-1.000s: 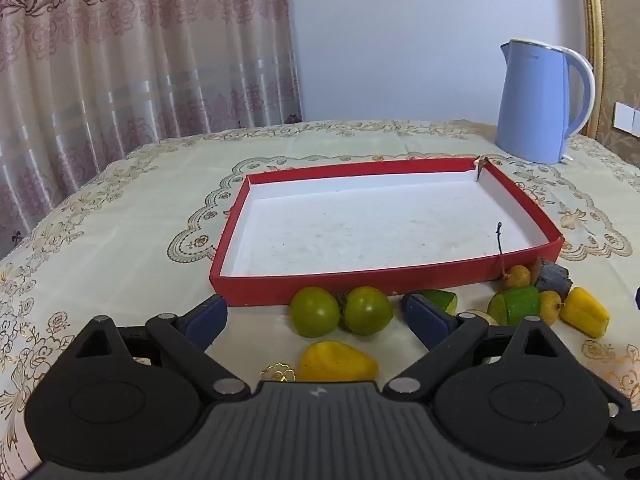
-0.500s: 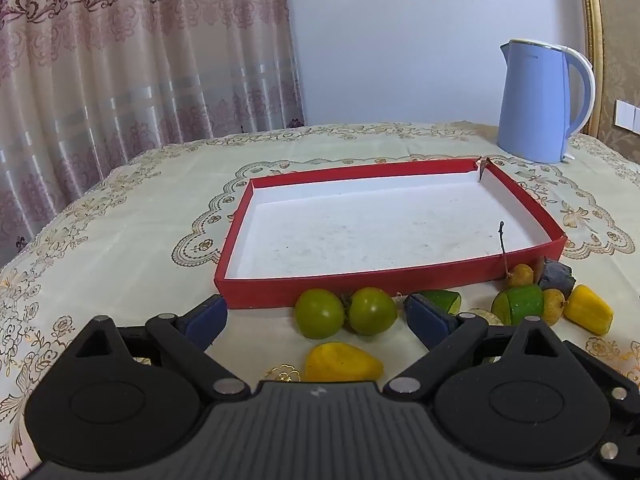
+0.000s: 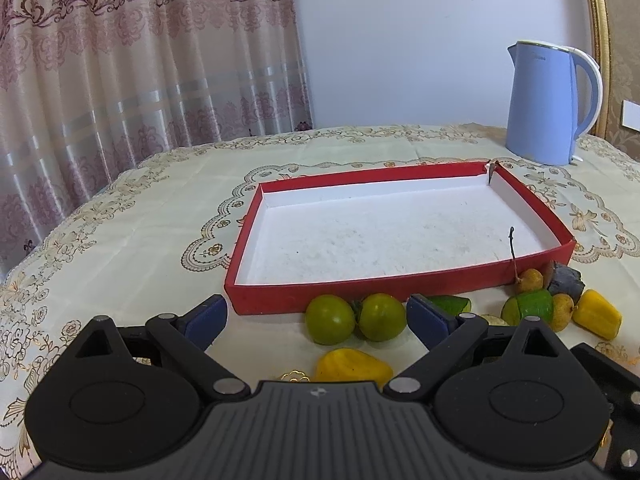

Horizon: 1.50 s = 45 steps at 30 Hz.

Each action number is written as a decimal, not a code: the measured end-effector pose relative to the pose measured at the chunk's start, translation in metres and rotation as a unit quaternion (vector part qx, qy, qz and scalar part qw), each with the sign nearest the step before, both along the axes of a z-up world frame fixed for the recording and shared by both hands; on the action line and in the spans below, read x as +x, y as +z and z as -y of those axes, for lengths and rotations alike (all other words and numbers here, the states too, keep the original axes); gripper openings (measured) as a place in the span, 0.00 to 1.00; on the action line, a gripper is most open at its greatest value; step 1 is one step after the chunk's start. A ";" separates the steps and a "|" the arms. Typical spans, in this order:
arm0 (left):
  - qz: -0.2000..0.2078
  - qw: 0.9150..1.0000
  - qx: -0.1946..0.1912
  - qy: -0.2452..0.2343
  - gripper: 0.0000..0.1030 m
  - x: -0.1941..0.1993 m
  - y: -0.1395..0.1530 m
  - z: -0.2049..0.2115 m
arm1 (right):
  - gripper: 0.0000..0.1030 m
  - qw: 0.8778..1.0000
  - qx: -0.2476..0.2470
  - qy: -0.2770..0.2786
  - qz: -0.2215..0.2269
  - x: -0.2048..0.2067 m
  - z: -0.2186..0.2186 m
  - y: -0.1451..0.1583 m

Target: Organize fruits

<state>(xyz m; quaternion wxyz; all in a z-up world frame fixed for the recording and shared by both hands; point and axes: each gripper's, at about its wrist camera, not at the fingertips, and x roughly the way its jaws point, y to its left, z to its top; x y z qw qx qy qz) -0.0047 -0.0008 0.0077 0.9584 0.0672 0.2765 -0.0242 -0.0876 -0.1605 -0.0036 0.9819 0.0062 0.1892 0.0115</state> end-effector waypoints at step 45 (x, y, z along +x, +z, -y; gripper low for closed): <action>-0.003 1.000 -0.005 0.000 0.94 0.002 0.000 -0.009 | 1.00 0.999 -0.037 0.018 0.011 -0.005 -0.005 0.003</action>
